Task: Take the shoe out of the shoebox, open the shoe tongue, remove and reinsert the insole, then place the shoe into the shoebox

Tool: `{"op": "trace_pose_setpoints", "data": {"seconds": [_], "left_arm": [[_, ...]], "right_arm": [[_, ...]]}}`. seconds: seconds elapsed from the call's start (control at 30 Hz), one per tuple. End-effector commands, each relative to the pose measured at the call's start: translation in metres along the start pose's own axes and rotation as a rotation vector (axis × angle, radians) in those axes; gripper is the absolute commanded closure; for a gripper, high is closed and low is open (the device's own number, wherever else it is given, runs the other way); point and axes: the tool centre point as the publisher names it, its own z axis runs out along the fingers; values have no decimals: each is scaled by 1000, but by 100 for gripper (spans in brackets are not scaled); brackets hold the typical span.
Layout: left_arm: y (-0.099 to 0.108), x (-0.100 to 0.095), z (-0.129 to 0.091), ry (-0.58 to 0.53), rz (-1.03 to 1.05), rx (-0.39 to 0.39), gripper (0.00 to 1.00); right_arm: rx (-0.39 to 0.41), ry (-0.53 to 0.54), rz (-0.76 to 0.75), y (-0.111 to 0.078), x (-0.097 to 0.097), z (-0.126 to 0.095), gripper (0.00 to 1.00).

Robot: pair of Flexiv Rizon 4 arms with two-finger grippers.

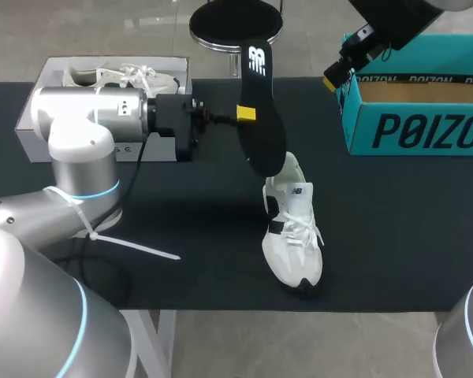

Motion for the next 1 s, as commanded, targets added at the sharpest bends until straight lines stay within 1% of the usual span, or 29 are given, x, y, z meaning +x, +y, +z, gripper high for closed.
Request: {"op": "trace_pose_setpoints", "data": {"seconds": [0.03,0.1,0.17,0.2,0.23,0.3,0.33,0.37,0.4,0.47,0.63,0.7,0.77,1.0], "left_arm": [[0,0,2,1,2,-3,100],[0,0,2,1,2,-3,100],[0,0,2,1,2,-3,100],[0,0,2,1,2,-3,100],[0,0,2,1,2,-3,100],[0,0,2,1,2,-3,100],[0,0,2,1,2,-3,100],[0,0,2,1,2,-3,100],[0,0,2,1,2,-3,100],[0,0,2,1,2,-3,100],[0,0,2,1,2,-3,100],[0,0,2,1,2,-3,100],[0,0,2,1,2,-3,100],[0,0,2,1,2,-3,100]], "right_arm": [[3,1,1,1,0,1,0],[-9,18,-15,4,-6,-2,0],[-30,71,0,5,-13,-1,0],[-34,109,9,4,-17,1,0],[-54,170,26,2,-22,5,0],[-70,234,59,-2,-29,10,0],[-91,284,72,-2,-33,12,0],[-119,348,111,-4,-35,16,0],[-123,392,140,-6,-37,20,0],[-156,480,152,-6,-40,27,0],[-222,535,184,-6,-44,40,0],[-234,548,187,-3,-44,44,0],[-230,575,173,0,-45,48,0],[-230,575,173,0,-45,48,0]]}}
